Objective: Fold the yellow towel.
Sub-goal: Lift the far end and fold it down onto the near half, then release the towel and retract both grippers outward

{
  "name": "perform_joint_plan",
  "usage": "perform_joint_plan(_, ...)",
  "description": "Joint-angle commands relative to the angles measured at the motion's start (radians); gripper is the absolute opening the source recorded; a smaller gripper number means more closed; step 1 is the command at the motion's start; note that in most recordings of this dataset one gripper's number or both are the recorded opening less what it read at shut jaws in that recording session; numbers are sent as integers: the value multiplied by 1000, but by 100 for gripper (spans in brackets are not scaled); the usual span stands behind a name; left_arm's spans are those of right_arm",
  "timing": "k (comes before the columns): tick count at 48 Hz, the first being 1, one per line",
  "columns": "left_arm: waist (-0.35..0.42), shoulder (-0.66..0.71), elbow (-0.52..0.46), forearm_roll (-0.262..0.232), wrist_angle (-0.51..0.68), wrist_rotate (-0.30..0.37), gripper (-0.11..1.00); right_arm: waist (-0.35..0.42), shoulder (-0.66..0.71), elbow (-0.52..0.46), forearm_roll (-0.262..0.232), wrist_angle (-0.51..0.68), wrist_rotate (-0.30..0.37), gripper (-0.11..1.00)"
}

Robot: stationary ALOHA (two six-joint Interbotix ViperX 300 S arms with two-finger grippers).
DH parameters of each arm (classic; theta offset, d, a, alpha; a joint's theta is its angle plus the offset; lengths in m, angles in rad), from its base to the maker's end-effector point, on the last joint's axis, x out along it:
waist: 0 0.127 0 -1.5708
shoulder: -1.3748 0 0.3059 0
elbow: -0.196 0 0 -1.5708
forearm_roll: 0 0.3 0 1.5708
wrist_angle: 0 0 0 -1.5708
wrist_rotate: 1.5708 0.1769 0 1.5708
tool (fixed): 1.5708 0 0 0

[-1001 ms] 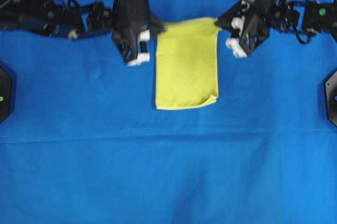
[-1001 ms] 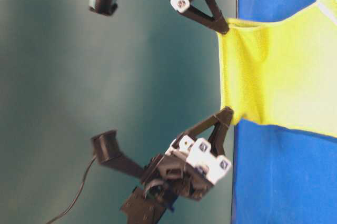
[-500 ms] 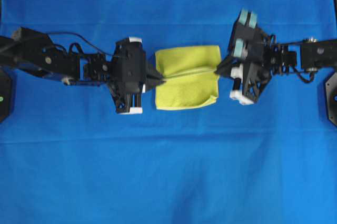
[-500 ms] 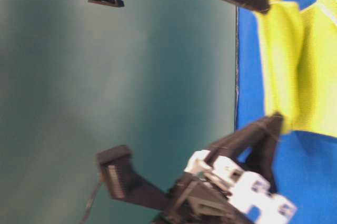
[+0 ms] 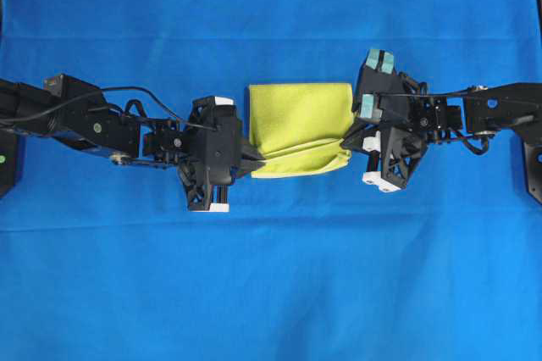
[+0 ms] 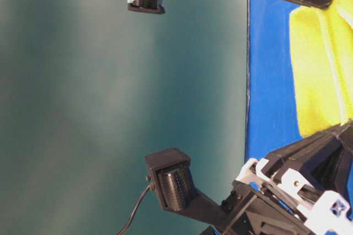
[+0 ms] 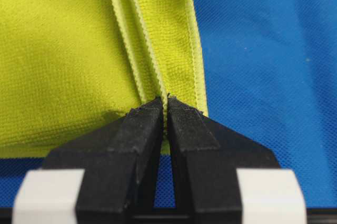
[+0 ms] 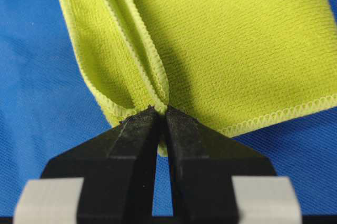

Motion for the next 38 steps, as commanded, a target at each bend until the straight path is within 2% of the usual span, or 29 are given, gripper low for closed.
perform_joint_plan(1, -5, -14, -9, 0, -8, 0, 3, 3, -8, -11, 3, -12, -2, 6)
perform_joint_plan(10, 9, -14, -14, 0, -31, -2, 3, 8, -6, -15, 8, -15, -2, 9)
perform_joint_plan(14, 11, -18, -15, 0, -35, 0, 7, 15, -5, -20, 6, -17, -2, 31)
perform_joint_plan(17, 9, -28, -15, 0, -32, 2, 22, 26, -6, -21, 8, -17, -2, 51)
perform_joint_plan(19, 11, -37, -14, 0, -29, 5, 35, 31, -6, -25, 6, -14, -3, 59)
perform_joint_plan(21, 11, -48, -14, 0, -21, 11, 47, 37, -9, -31, 8, -11, -2, 61)
perform_joint_plan(24, 11, -72, -11, 0, 0, 18, 66, 43, -20, -35, 8, -6, -2, 58)
perform_joint_plan(26, 9, -91, -9, 0, 17, 18, 73, 49, -32, -41, 8, 2, -3, 56)
perform_joint_plan(38, 11, -262, -8, 0, 184, 21, 60, 75, -192, -78, 3, 130, -11, 56)
